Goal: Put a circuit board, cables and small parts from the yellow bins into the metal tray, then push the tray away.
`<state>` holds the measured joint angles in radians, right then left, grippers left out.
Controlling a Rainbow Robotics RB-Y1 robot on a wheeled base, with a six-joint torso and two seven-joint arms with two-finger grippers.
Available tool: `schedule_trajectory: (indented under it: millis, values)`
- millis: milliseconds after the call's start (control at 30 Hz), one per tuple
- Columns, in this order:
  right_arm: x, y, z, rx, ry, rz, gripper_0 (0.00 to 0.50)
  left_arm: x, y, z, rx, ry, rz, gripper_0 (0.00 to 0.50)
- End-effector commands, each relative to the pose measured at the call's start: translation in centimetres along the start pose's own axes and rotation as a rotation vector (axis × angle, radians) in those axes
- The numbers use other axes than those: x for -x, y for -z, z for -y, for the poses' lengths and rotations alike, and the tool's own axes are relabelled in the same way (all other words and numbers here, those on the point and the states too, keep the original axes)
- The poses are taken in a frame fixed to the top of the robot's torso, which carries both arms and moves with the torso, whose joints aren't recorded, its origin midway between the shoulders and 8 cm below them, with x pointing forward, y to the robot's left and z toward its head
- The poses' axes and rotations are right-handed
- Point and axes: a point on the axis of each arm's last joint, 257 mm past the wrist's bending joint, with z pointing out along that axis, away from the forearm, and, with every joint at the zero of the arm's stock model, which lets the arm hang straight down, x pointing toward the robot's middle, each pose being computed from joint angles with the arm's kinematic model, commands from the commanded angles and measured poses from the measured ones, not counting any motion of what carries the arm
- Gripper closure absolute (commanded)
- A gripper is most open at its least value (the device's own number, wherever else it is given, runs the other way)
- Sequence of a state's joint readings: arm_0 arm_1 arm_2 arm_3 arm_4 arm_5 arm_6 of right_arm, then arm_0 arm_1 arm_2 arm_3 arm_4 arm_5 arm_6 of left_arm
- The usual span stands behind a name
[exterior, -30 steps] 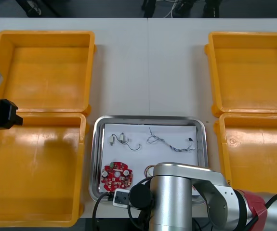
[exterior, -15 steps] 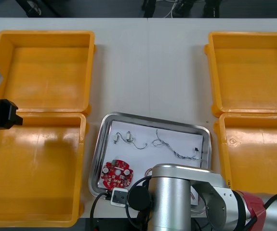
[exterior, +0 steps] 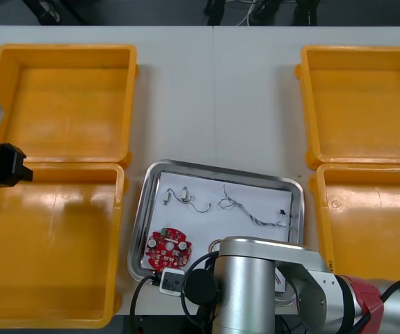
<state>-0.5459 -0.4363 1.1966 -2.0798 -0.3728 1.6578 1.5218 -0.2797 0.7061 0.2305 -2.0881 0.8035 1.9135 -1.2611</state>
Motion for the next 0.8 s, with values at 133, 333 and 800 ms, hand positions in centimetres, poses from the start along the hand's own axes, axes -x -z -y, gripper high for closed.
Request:
schedule_trajectory:
  millis: [133, 333, 800]
  values:
    - [1.9, 1.1, 2.2, -0.05, 0.014, 0.051, 0.5, 0.3, 1.2, -0.8, 0.02, -0.098, 0.026, 0.0]
    - [2.3, 1.8, 4.1, -0.084, 0.01, 0.061, 0.5, 0.3, 1.2, -0.8, 0.02, -0.098, 0.026, 0.0]
    - [3.0, 2.7, 7.3, -0.177, 0.065, 0.077, 0.5, 0.3, 1.2, -0.8, 0.02, -0.098, 0.026, 0.0]
